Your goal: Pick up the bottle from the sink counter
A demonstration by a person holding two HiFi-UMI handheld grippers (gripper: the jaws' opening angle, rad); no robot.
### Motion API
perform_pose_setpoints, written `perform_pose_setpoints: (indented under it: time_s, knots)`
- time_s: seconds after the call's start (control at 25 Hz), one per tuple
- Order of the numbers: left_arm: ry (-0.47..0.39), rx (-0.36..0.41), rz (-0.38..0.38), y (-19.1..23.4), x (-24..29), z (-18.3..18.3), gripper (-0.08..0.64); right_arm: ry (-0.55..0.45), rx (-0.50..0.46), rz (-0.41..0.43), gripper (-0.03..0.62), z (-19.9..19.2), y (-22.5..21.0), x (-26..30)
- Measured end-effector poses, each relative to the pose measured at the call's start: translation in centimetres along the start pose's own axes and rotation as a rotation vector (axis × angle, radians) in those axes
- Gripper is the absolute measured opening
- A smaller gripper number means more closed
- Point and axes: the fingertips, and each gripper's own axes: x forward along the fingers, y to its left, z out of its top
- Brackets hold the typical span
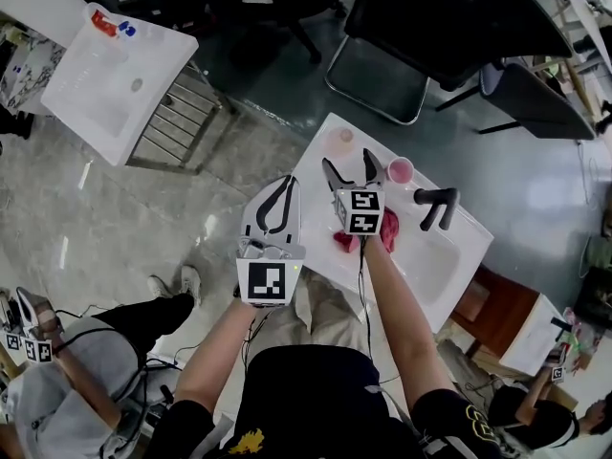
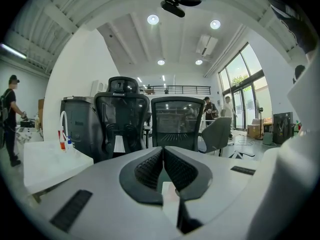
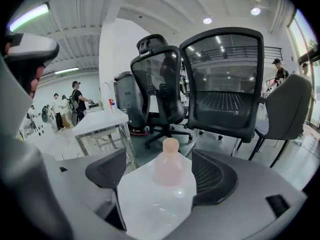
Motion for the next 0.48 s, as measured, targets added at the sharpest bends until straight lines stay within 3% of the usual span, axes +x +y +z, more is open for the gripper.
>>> perform_pose_setpoints:
  time_s: [0.16,0.48]
  knots:
    - [0.019,0.023,-0.001,0.6,0.3,-0.6,0.020,0.024,0.004,-0.026,0.420,-1.1,-0.8,2.7]
    - [0.007,-0.013,0.030,1.1,0.0,-0.9,0.021,0.092,-0.036,-0.082,0.437,-4.1,-2.5,7.9]
